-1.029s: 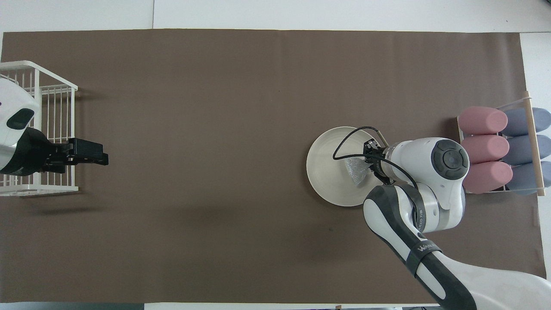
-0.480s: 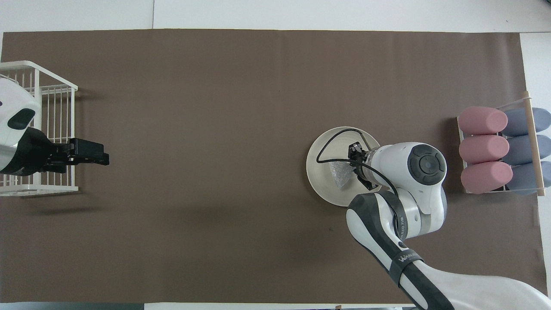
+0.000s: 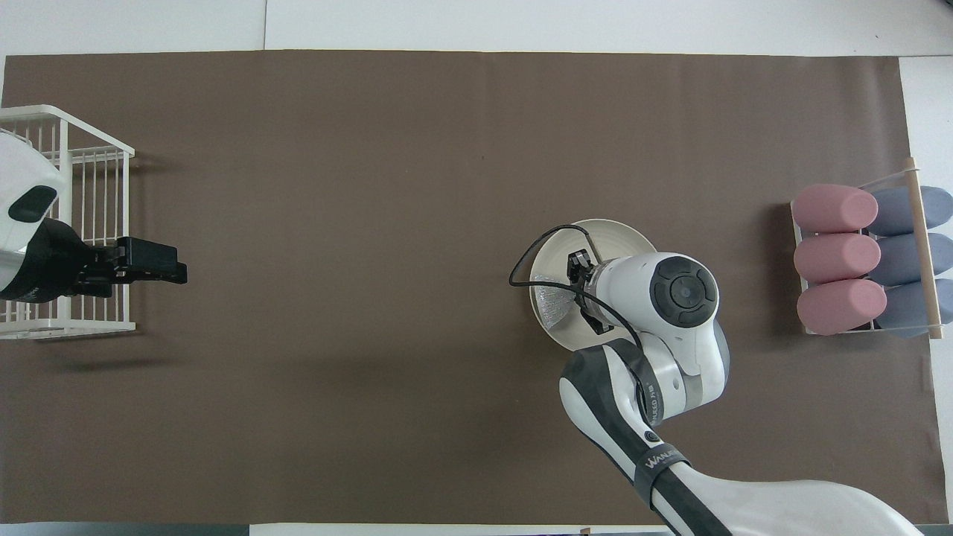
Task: Wipe plate with sponge
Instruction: 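Keep rubbing the sponge across the plate surface with the right gripper, then bring the sponge with the right gripper while the left gripper reaches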
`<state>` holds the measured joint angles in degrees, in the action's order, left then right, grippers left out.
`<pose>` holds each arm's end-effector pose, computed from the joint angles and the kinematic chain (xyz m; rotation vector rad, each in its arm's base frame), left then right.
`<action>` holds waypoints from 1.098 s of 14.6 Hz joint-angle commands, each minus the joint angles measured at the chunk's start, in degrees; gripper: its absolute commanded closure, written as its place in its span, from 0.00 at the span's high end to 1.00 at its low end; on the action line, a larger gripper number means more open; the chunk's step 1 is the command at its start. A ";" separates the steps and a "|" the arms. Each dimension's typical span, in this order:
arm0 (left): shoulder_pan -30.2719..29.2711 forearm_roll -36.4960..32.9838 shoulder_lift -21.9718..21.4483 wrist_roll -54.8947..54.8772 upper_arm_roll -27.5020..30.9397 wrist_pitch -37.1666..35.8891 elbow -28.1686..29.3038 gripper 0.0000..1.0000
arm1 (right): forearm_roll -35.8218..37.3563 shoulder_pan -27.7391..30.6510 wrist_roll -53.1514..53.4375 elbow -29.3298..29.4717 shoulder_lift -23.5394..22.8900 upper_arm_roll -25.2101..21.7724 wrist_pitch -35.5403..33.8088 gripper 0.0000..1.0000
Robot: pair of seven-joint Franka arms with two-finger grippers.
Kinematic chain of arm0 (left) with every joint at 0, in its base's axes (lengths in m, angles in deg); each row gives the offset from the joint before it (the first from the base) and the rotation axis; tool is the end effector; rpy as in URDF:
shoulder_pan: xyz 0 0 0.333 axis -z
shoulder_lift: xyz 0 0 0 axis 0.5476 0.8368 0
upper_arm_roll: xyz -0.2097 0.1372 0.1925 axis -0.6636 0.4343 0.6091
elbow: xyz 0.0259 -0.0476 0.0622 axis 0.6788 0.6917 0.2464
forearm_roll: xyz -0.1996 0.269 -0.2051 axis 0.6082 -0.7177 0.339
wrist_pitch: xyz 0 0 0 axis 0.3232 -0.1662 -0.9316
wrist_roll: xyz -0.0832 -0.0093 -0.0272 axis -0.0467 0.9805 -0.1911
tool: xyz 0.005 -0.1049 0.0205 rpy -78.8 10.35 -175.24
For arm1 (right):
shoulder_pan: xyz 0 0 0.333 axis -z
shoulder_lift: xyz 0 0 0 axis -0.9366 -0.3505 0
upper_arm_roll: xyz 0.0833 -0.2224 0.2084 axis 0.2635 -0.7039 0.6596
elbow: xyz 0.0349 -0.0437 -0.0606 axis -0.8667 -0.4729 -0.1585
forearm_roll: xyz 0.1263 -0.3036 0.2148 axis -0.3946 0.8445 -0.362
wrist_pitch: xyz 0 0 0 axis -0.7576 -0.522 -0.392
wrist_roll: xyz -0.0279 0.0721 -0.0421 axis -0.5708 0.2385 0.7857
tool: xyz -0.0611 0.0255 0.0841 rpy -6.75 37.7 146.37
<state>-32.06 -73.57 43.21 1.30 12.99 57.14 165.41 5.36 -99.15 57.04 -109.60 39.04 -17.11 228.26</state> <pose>0.5002 -0.0740 0.5852 2.9992 0.1005 -0.0928 0.4965 0.2262 0.2953 -2.4430 1.7310 0.0102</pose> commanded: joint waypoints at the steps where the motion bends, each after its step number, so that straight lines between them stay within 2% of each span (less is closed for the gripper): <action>1: 0.00 -1.24 0.03 1.00 0.02 -0.79 -0.87 1.00 | 1.96 -0.30 1.24 2.28 -2.18 0.10 -3.94 0.00; 3: 0.00 -1.24 0.03 1.00 0.10 -0.53 -0.87 1.00 | 3.21 0.22 1.41 8.15 -1.21 0.10 -12.79 0.00; 5: 0.00 -1.24 -0.05 0.39 0.10 -0.71 -0.61 1.00 | 3.03 0.31 4.64 12.56 -0.16 0.19 -18.53 0.00; 9: -0.09 0.68 -0.49 0.39 0.45 -0.62 0.70 1.00 | 3.12 -2.75 18.69 19.50 0.81 0.80 -23.28 0.00; 11: -2.18 11.45 -1.46 -0.84 1.07 0.26 2.81 1.00 | 3.12 -5.91 24.68 23.37 0.64 0.80 -25.49 0.00; 16: -2.20 30.36 -1.90 -7.25 1.16 3.32 9.22 1.00 | 3.38 -10.41 33.48 27.60 0.64 0.80 -30.59 0.00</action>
<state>-34.18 -49.35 43.12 -3.16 14.22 57.64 169.80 7.61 -108.92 87.40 -83.76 40.19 -16.30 199.86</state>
